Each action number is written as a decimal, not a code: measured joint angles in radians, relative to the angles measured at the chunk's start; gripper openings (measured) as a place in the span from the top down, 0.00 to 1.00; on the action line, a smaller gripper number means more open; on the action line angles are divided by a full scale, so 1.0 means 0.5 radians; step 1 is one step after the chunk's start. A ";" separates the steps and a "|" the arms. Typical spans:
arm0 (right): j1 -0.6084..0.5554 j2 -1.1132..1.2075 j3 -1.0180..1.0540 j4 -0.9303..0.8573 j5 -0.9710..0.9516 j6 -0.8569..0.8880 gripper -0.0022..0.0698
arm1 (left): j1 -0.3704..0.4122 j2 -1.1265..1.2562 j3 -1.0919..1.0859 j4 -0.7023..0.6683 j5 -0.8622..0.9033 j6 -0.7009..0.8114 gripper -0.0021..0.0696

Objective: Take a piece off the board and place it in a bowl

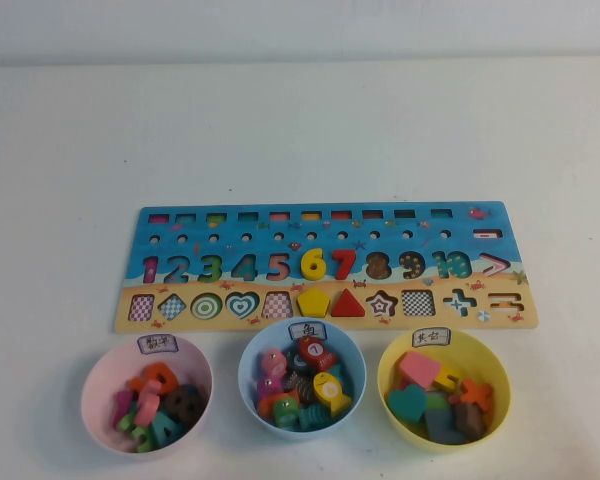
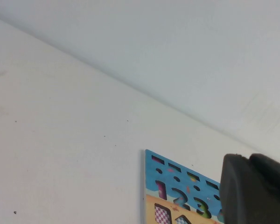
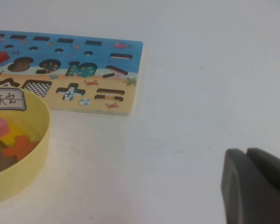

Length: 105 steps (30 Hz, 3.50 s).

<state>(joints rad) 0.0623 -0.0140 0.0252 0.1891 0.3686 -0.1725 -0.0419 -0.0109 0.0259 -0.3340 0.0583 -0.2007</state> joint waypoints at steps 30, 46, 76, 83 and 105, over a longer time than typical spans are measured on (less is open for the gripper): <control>0.000 0.000 0.000 0.000 0.000 0.000 0.99 | 0.000 1.291 -1.268 -0.133 1.390 0.653 0.98; 0.000 0.000 0.000 0.000 0.000 0.000 0.99 | -0.133 2.527 -2.106 -0.217 1.614 1.104 0.98; 0.000 0.000 0.000 0.000 0.000 0.000 0.99 | -1.067 4.135 -3.764 0.214 2.323 0.359 0.97; 0.000 0.000 0.000 0.000 0.000 0.000 0.99 | -1.071 4.213 -3.810 0.218 2.328 0.378 0.73; 0.000 0.000 0.000 0.000 0.000 0.000 0.99 | -1.071 4.282 -3.814 0.499 2.248 -0.135 0.42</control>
<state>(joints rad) 0.0623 -0.0140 0.0252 0.1891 0.3686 -0.1725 -0.5773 2.1300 -1.8812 -0.0847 1.1821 -0.2681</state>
